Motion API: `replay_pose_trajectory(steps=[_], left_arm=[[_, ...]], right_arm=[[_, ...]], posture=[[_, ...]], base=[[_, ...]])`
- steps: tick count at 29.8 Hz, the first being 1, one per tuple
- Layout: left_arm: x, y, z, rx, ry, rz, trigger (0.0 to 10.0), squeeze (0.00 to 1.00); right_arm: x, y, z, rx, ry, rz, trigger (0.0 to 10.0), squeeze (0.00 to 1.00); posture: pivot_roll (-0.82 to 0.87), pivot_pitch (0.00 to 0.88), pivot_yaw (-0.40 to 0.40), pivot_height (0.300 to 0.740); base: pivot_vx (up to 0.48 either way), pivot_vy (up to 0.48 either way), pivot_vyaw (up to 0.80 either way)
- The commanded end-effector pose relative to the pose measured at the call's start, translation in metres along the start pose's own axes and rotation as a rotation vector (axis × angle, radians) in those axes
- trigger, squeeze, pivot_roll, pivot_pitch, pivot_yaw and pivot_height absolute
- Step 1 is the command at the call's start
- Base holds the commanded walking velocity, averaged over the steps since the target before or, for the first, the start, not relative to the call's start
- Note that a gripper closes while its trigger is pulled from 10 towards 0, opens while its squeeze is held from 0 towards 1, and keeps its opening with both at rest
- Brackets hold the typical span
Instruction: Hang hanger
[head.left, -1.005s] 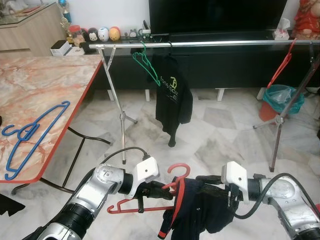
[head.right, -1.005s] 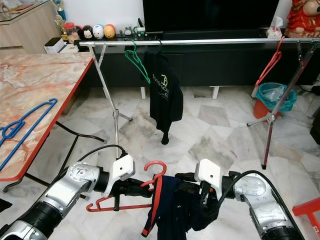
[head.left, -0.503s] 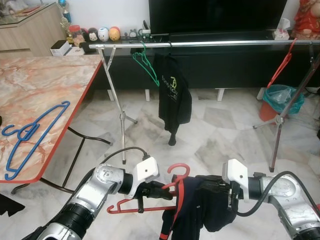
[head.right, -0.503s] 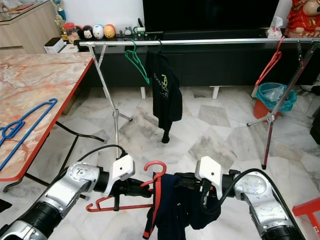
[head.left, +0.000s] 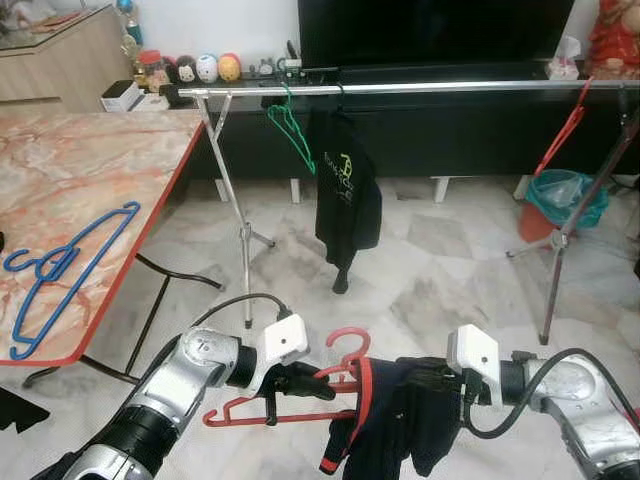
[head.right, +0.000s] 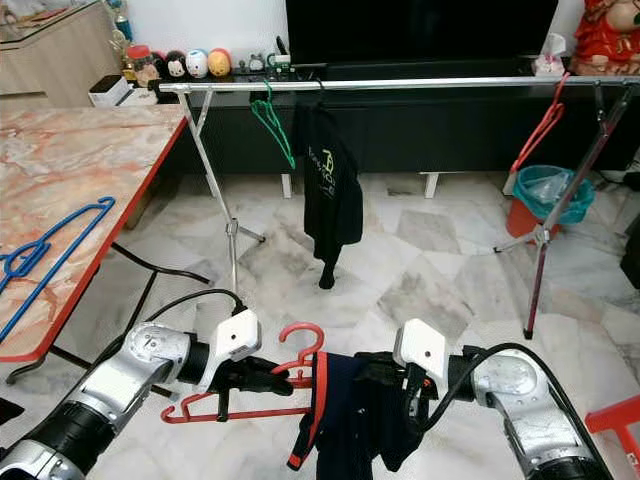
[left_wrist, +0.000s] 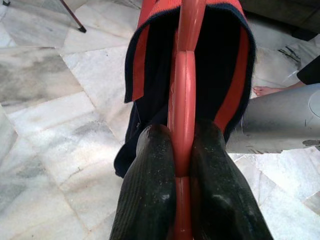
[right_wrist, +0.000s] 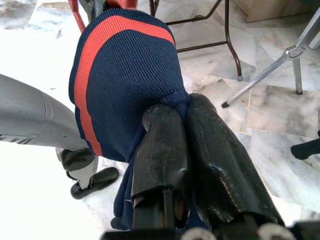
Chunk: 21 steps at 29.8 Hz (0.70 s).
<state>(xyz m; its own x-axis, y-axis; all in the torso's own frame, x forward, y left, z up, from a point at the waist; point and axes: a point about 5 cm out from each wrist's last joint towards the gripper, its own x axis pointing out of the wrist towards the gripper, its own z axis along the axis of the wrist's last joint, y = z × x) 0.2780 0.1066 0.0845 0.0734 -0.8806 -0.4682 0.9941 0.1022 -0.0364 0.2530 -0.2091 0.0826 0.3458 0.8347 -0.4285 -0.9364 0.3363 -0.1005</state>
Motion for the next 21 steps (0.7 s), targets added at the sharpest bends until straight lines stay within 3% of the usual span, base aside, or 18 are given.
replay_pose_trajectory(steps=[1, 21], left_arm=[[-0.010, 0.002, 0.002, 0.020, -0.002, 0.017, 10.0, 0.00], [-0.066, 0.014, -0.022, -0.031, 0.070, 0.160, 10.0, 0.00]], right_arm=[[-0.006, -0.003, -0.001, -0.012, 0.005, -0.023, 0.0, 0.00], [-0.029, 0.007, -0.049, 0.107, 0.139, -0.167, 0.0, 0.00]], posture=[[-0.06, 0.000, 0.043, 0.740], [-0.06, 0.000, 0.038, 0.740]], base=[[0.000, 0.000, 0.00], [0.000, 0.000, 0.00]])
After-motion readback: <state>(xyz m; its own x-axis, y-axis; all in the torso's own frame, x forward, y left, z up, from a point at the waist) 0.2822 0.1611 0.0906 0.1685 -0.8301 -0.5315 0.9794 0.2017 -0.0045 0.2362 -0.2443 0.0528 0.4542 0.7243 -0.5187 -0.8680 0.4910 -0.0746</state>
